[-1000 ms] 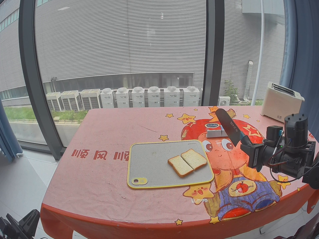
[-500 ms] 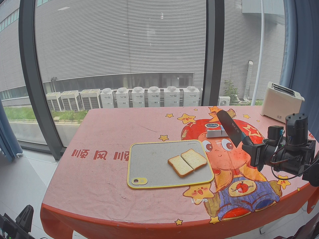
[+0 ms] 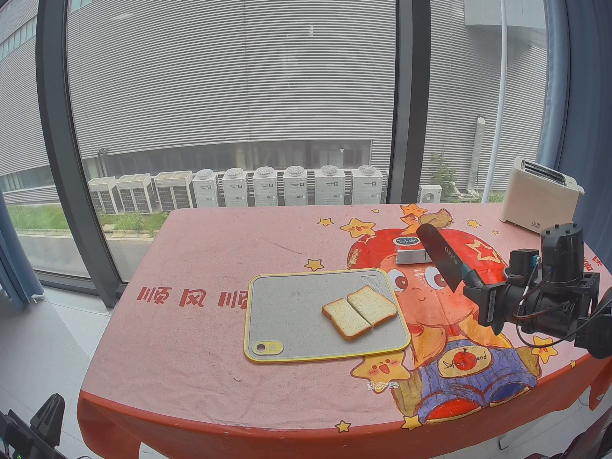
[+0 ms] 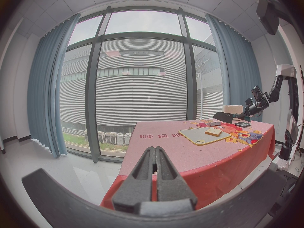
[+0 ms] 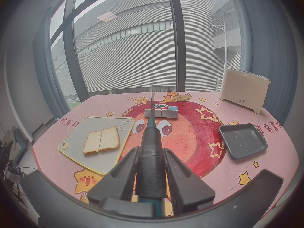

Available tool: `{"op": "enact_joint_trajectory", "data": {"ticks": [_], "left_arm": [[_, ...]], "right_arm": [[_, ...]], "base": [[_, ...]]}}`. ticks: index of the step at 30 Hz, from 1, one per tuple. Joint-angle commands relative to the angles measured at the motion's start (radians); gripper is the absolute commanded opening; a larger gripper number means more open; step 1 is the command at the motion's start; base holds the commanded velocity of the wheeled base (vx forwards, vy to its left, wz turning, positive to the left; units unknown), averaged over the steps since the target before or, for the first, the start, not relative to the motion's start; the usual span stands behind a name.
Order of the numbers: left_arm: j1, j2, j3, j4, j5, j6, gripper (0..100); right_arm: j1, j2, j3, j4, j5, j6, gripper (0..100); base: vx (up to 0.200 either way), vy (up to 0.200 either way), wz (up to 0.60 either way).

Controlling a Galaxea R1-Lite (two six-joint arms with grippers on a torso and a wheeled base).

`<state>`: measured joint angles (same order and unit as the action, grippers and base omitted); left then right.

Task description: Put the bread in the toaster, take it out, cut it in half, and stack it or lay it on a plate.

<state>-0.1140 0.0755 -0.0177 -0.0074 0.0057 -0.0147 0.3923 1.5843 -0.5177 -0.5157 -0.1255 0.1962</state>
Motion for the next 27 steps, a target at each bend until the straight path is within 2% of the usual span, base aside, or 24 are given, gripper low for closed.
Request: {"op": "enact_joint_trajectory", "data": {"ticks": [1, 12, 27], "left_arm": [[0.001, 0.004, 0.018, -0.002, 0.005, -0.005, 0], [0.001, 0.006, 0.018, -0.002, -0.004, 0.007, 0], [0.001, 0.006, 0.018, -0.002, -0.004, 0.007, 0]], "right_arm": [[-0.012, 0.014, 0.001, 0.0, 0.0, -0.001, 0], [-0.05, 0.006, 0.002, 0.0, 0.0, -0.004, 0], [-0.072, 0.051, -0.002, -0.003, 0.0, -0.003, 0]], "base": [[0.0, 0.0, 0.0], [0.0, 0.0, 0.0], [0.0, 0.0, 0.0]]}}
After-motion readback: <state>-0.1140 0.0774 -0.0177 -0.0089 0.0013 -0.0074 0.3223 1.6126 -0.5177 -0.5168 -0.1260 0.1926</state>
